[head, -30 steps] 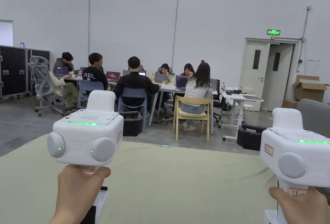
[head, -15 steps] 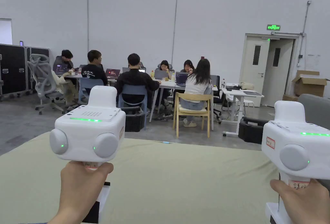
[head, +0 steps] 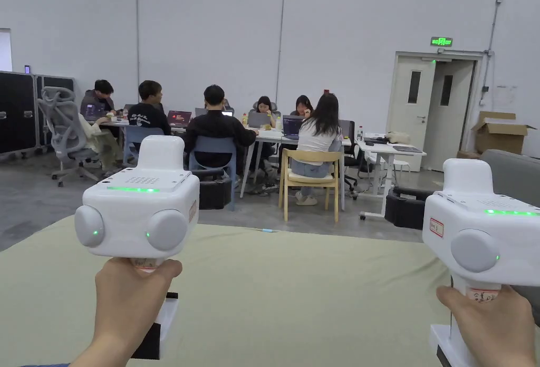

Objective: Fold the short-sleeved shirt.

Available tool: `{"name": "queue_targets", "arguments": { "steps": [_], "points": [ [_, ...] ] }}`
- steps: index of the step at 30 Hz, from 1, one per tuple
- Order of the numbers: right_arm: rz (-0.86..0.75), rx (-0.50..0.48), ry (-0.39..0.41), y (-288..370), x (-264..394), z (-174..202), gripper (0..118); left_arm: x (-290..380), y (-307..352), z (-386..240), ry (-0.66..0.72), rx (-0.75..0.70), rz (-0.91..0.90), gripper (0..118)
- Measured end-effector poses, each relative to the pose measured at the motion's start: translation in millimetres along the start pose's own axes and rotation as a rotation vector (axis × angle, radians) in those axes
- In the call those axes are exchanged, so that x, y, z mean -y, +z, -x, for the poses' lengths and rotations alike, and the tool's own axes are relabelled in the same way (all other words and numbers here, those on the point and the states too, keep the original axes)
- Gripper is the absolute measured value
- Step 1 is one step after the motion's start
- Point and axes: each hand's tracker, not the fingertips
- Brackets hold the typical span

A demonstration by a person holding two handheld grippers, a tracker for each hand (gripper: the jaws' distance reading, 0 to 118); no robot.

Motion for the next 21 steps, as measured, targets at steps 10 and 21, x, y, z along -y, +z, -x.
{"name": "queue_targets", "arguments": {
  "steps": [10,21],
  "points": [
    [0.009,-0.021,0.005,-1,3,3,118,-4,6,-4,-0.03,0.002,-0.011,118],
    [0.0,-0.089,-0.018,-2,0,0,96,-18,5,-8,-0.041,0.027,0.001,110]
  ]
}}
